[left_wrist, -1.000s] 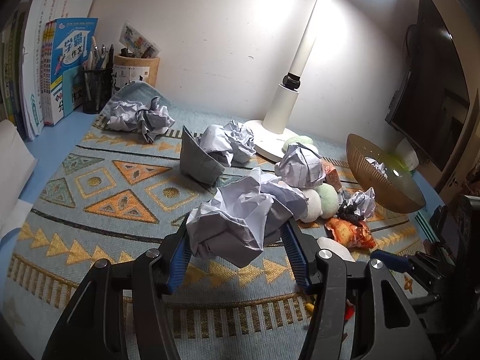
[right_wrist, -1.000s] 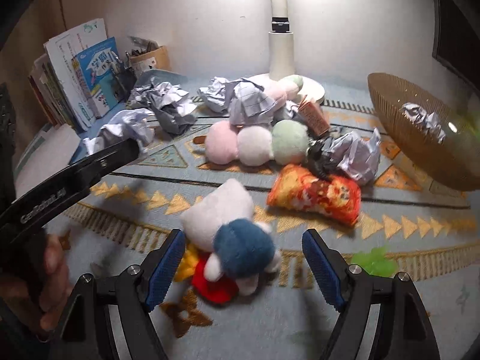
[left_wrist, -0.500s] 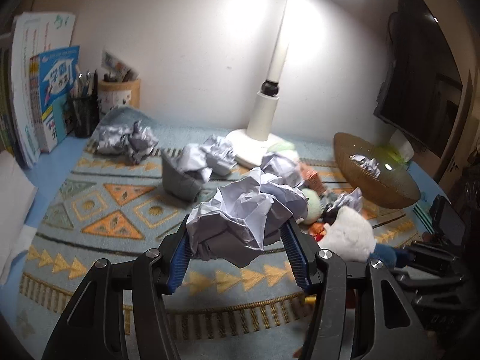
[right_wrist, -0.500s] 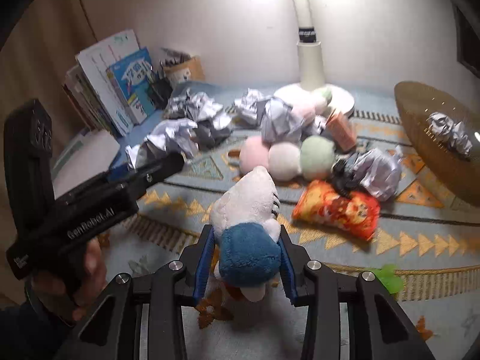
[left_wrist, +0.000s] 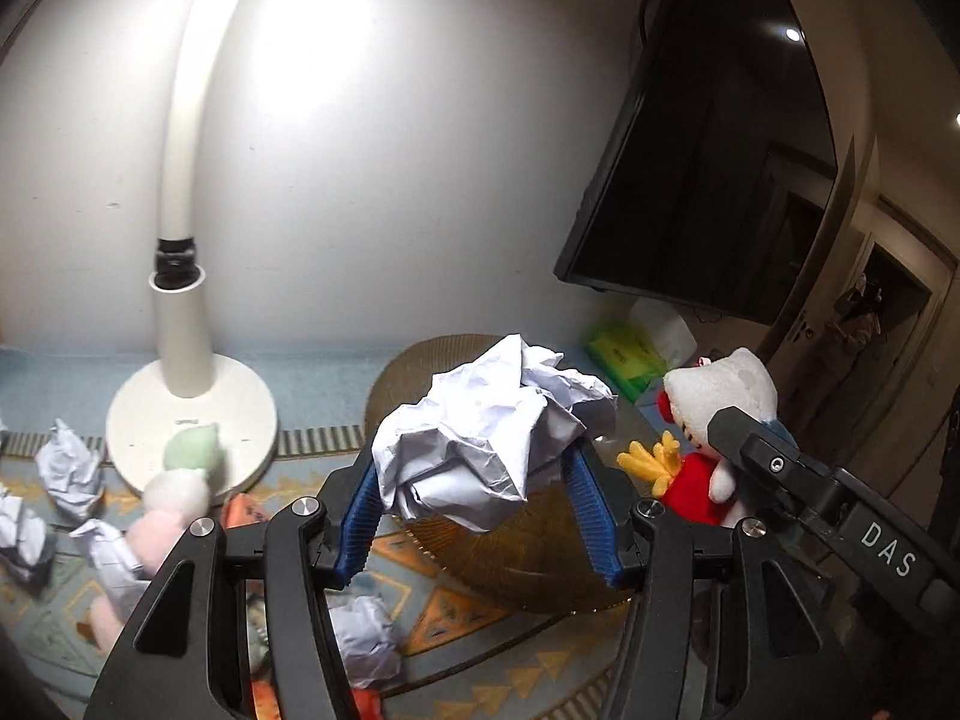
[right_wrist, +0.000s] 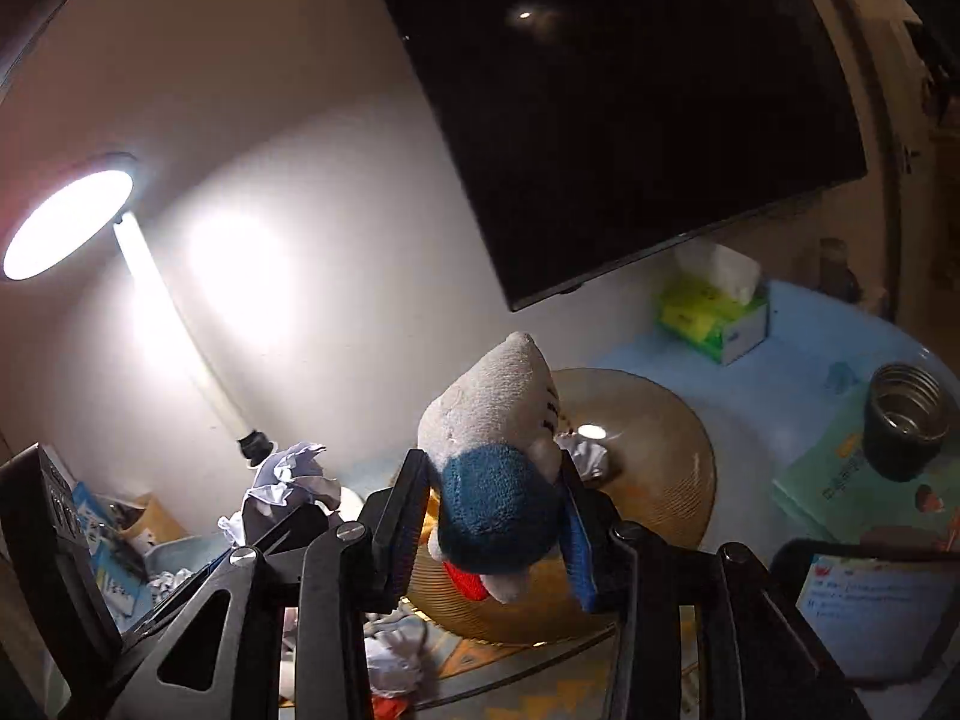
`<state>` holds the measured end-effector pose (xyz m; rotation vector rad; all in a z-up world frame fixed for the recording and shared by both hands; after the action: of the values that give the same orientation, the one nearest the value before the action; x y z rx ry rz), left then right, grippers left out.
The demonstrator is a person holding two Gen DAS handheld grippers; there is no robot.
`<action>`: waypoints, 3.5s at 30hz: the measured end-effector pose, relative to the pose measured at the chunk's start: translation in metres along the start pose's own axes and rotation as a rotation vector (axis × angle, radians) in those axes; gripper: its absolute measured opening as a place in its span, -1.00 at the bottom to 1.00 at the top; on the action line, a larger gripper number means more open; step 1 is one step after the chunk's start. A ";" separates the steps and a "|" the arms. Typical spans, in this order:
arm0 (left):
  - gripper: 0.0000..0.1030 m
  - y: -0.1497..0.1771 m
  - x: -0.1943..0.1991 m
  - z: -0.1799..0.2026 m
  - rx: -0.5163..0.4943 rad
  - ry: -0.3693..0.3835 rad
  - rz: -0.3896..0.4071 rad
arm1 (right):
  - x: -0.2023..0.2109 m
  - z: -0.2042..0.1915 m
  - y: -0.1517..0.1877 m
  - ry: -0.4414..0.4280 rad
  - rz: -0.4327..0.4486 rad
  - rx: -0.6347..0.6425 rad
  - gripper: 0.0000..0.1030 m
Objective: Organize objects
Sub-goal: 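Lift and carry the plush and paper toward the amber glass bowl, then open both grippers over the bowl and withdraw them, then grasp grid-lined paper ball with right gripper while left grasps grey paper boat, then lift both held papers and carry them over the amber glass bowl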
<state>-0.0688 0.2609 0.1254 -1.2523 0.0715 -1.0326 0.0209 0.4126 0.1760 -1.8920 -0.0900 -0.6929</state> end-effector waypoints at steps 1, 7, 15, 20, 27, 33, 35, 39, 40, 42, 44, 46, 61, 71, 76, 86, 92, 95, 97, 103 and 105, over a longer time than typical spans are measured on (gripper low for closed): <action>0.05 0.002 -0.011 0.003 -0.007 0.002 -0.014 | -0.008 0.002 -0.001 0.011 -0.013 0.003 -0.23; 0.53 0.008 -0.039 0.004 -0.026 -0.015 -0.064 | -0.038 0.023 -0.003 0.044 -0.063 0.002 0.17; 0.53 0.012 0.027 -0.007 -0.032 -0.080 0.014 | -0.008 0.015 0.005 -0.039 -0.057 0.025 0.17; 0.69 0.031 0.109 -0.044 0.031 -0.149 0.096 | 0.032 -0.039 0.029 -0.167 -0.067 0.148 0.17; 0.71 0.080 0.176 -0.147 0.118 -0.391 0.070 | 0.032 -0.092 0.115 -0.266 -0.158 0.275 0.31; 0.70 0.114 0.177 -0.222 0.313 -0.404 0.016 | 0.006 -0.103 0.171 -0.261 -0.188 0.336 0.31; 0.70 0.119 0.176 -0.238 0.429 -0.334 0.004 | -0.001 -0.105 0.177 -0.259 -0.212 0.353 0.31; 0.70 0.107 0.169 -0.247 0.435 -0.364 -0.028 | -0.006 -0.104 0.179 -0.279 -0.242 0.361 0.31; 0.70 0.100 0.165 -0.246 0.403 -0.382 -0.043 | -0.008 -0.105 0.178 -0.283 -0.251 0.360 0.31; 0.70 0.086 0.152 -0.247 0.353 -0.365 -0.075 | -0.012 -0.111 0.179 -0.293 -0.286 0.382 0.31; 0.72 0.076 0.141 -0.250 0.324 -0.314 -0.072 | -0.015 -0.127 0.176 -0.311 -0.335 0.424 0.31; 0.72 0.069 0.131 -0.255 0.307 -0.303 -0.071 | -0.015 -0.146 0.167 -0.320 -0.345 0.467 0.31; 0.03 0.075 0.089 -0.268 0.270 -0.332 -0.148 | -0.090 -0.219 0.169 -0.250 -0.349 0.583 -0.24; 0.00 0.069 0.140 -0.228 0.184 -0.330 -0.025 | -0.042 -0.197 0.149 -0.389 -0.333 0.466 -0.42; 0.00 0.092 0.171 -0.196 0.220 -0.329 0.023 | -0.005 -0.172 0.169 -0.427 -0.405 0.405 -0.42; 0.00 0.128 0.153 -0.157 0.124 -0.337 0.018 | -0.008 -0.126 0.211 -0.444 -0.458 0.412 -0.38; 0.01 0.130 0.150 -0.160 0.129 -0.323 0.000 | -0.005 -0.125 0.211 -0.459 -0.422 0.424 -0.38; 0.01 0.130 0.150 -0.158 0.121 -0.317 0.001 | -0.005 -0.123 0.210 -0.466 -0.419 0.413 -0.38; 0.01 0.130 0.149 -0.157 0.116 -0.307 -0.008 | -0.005 -0.122 0.210 -0.467 -0.418 0.407 -0.38; 0.02 0.130 0.149 -0.154 0.097 -0.307 -0.003 | -0.004 -0.121 0.208 -0.453 -0.402 0.398 -0.38; 0.02 0.130 0.150 -0.155 0.101 -0.309 0.001 | -0.004 -0.118 0.207 -0.459 -0.404 0.384 -0.36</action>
<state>0.0081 0.0391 0.0354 -1.3054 -0.2155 -0.8211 0.0443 0.2224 0.0337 -1.6356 -0.8559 -0.4486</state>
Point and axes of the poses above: each gripper's, at about its wrist camera, not at the fingertips, and x roughly against the way its jaws point, z to its right, y to its underside, the point moved 1 cm from there along -x, roughly the way its jaws point, and after that the axes turned 6 degrees about y, right-handed, at the moved point
